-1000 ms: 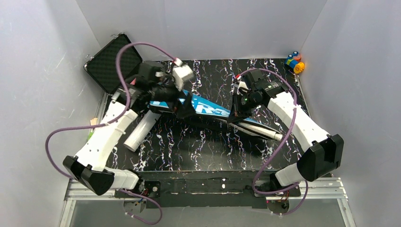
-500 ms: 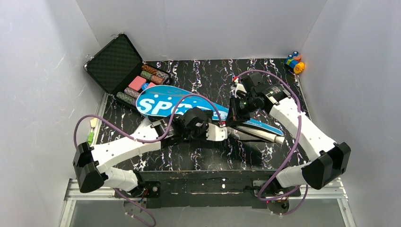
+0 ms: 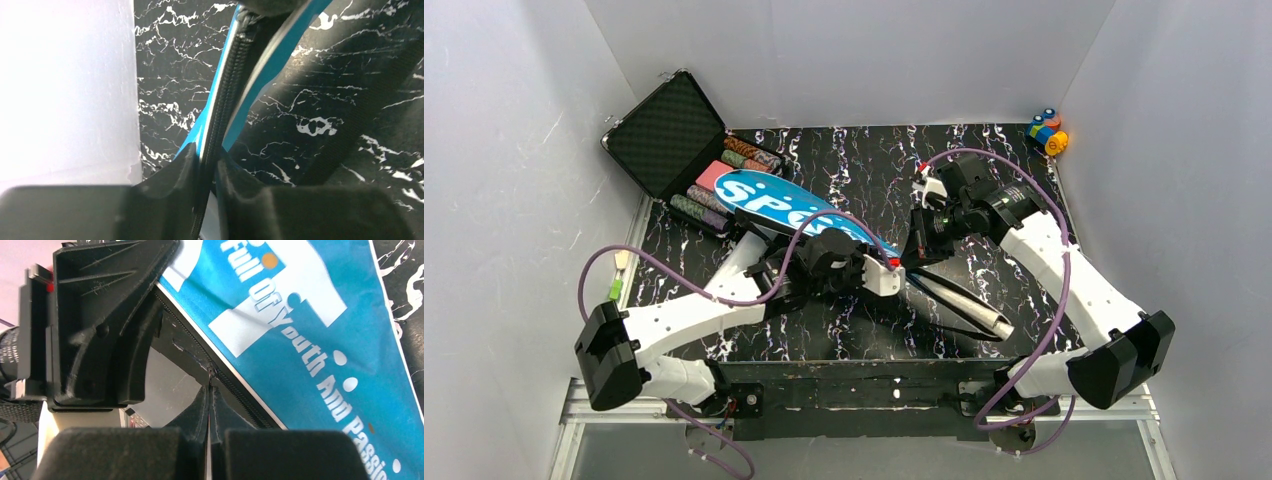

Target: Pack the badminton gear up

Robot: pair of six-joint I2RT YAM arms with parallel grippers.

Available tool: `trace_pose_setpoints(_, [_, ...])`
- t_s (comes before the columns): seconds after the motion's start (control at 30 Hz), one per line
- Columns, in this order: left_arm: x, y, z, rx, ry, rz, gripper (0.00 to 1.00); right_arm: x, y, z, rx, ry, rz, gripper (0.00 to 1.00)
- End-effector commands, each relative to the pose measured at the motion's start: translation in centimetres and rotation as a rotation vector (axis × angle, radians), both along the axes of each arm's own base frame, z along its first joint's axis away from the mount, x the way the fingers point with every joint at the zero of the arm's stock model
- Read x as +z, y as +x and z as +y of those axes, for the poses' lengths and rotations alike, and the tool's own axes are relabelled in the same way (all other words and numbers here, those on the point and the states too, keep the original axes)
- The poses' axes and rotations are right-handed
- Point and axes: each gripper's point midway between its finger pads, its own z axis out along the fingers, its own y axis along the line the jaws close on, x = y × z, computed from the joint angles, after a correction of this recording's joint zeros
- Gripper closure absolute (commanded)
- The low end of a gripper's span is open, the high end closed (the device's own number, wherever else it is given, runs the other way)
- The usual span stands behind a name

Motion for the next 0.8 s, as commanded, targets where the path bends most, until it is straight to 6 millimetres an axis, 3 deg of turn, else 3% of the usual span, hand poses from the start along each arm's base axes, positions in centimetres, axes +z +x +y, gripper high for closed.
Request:
trace_pose_setpoints(0.0, [4.1,1.2,-1.1,-0.042,-0.066,-0.023,0.99,3.3,-0.4,0.5,0.02,0.087,-0.072,0.99])
trace_pose_setpoints(0.17, [8.3,3.1,-1.5,-0.016,-0.103,-0.066,1.0,4.2,0.3,-0.1,-0.018,0.075,-0.127,0.99])
trace_pose_setpoints(0.27, [10.6,3.6,-1.7,-0.007,-0.111,-0.031,1.0,6.4,1.2,-0.6,-0.054,0.093,-0.192,0.97])
trace_pose_setpoints(0.33, [12.6,3.4,-1.7,-0.006,-0.127,0.004,1.0,8.6,1.9,-1.0,-0.086,0.118,-0.243,0.83])
trace_pose_setpoints(0.57, [14.1,0.6,-0.3,0.054,-0.139,0.252,1.0,16.2,4.6,-4.5,-0.246,0.178,-0.42,0.58])
trace_pose_setpoints(0.7, [13.6,-1.3,1.2,0.135,-0.177,0.395,1.0,18.5,5.3,-6.8,-0.343,0.195,-0.486,0.54])
trace_pose_setpoints(0.77, [12.6,-2.3,1.7,0.166,-0.196,0.485,1.0,19.2,5.3,-7.7,-0.384,0.211,-0.512,0.57])
